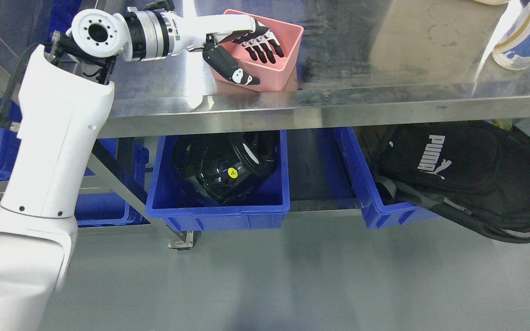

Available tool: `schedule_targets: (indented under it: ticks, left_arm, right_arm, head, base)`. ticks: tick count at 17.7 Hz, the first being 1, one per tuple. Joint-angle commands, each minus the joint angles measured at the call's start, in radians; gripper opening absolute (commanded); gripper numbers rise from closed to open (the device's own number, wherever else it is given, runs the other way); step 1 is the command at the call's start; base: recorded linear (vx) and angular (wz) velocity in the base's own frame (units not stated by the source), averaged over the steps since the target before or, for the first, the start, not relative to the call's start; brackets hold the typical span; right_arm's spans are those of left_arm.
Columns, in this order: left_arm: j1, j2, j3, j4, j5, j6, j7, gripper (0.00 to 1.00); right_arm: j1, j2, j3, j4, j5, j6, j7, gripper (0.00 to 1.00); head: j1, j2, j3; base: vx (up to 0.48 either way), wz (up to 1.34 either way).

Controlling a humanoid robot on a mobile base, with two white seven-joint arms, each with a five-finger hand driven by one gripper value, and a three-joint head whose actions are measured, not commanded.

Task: Place storage box into left shelf container
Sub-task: 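Grasp the rim of the pink box with the left hand, then lift the pink box off the table with the left hand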

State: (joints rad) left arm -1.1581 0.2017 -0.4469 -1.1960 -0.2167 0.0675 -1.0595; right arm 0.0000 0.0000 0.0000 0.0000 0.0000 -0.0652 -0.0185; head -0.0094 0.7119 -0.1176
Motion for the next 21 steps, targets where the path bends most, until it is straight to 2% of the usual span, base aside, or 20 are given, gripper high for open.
schedule_targets:
  ticks: [1,2,5,8,9,10,14,18,21]
  left_arm:
    - [-0.012,-0.099,0.123,0.070,-0.006,-0.005,-0.065,0.05]
    - [-0.011,-0.099,0.128,0.070,-0.007,-0.008,-0.072,0.00]
    - [-0.006,-0.104,0.161,0.070,-0.003,-0.014,-0.071,0.00]
    - [-0.006,-0.184,0.345,0.069,0.000,-0.018,-0.059,0.01]
    - [0.010,-0.184,0.434,0.061,0.005,-0.029,-0.057,0.01]
    - [0.026,-0.184,0.450,0.058,0.026,-0.038,-0.051,0.01]
    - [0.104,-0.184,0.508,0.009,0.290,-0.078,0.036,0.01]
    - [0.210,-0.184,0.531,-0.080,0.523,-0.176,0.085,0.02]
    - [0.302,-0.184,0.522,-0.155,0.588,-0.285,0.165,0.03]
  right_arm:
    - [-0.008,-0.017,-0.003,-0.017,-0.002,0.001,0.005,1.00]
    - [-0.008,-0.017,-0.003,-0.017,-0.002,0.001,0.006,1.00]
    - [-0.008,-0.017,-0.003,-0.017,-0.002,0.001,0.006,1.00]
    - [-0.008,-0.017,-0.003,-0.017,-0.002,0.001,0.005,1.00]
    - [-0.008,-0.017,-0.003,-0.017,-0.002,0.001,0.005,1.00]
    - [-0.008,-0.017,-0.003,-0.017,-0.002,0.001,0.005,1.00]
    - [-0.008,-0.017,-0.003,-0.017,-0.002,0.001,0.006,1.00]
    - [-0.008,-0.017,-0.003,-0.017,-0.002,0.001,0.006,1.00]
    - [-0.008,-0.017,-0.003,-0.017,-0.002,0.001,0.005,1.00]
  head:
    - [0.0000,0.000,0.000]
    - [0.0000,0.000,0.000]
    - [0.0000,0.000,0.000]
    - [0.0000,0.000,0.000]
    - [0.0000,0.000,0.000]
    - [0.0000,0.000,0.000]
    - [0.0000,0.000,0.000]
    - [0.0000,0.000,0.000]
    - [0.0000,0.000,0.000]
  base:
    - [-0.001,-0.04]
    - [0.000,0.00]
    - [0.000,0.00]
    - [0.000,0.00]
    - [0.000,0.00]
    - [0.000,0.00]
    - [0.000,0.00]
    - [0.000,0.00]
    - [0.000,0.01]
